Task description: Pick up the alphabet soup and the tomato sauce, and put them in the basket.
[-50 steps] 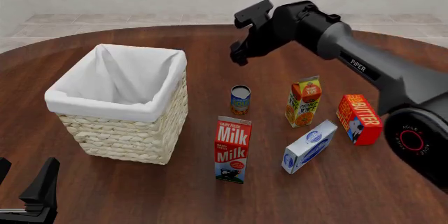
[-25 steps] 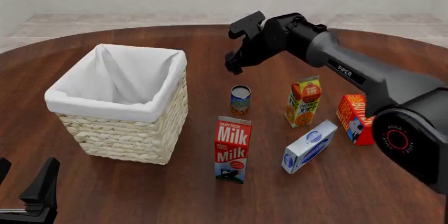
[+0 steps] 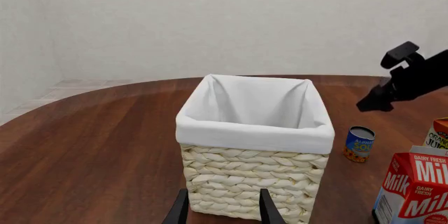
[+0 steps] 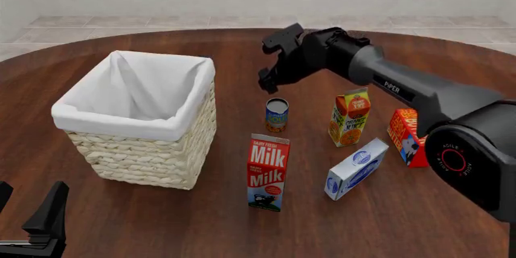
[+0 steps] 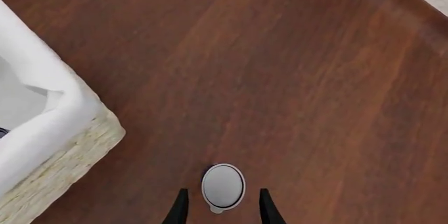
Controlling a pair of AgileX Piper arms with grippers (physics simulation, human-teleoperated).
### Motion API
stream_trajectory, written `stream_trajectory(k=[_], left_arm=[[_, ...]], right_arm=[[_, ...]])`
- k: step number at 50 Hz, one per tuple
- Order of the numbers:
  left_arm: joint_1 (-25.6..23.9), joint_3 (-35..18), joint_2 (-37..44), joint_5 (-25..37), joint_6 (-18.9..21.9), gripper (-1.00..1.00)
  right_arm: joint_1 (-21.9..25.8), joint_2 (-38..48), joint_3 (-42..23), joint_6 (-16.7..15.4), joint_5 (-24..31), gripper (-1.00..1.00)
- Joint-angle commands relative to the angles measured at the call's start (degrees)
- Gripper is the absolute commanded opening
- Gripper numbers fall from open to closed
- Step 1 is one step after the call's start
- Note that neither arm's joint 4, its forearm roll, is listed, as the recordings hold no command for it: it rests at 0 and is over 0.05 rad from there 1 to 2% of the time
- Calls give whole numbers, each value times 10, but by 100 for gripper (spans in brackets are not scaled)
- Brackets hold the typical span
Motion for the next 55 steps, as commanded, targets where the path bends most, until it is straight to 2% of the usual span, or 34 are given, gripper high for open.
stream_trajectory(k=[1, 55], left_arm=[[0, 0, 0, 0, 0, 100], [0, 0, 0, 0, 0, 100]], right_arm=[[1, 0, 21, 5, -19, 100], [-18, 41, 17, 9, -34, 100]])
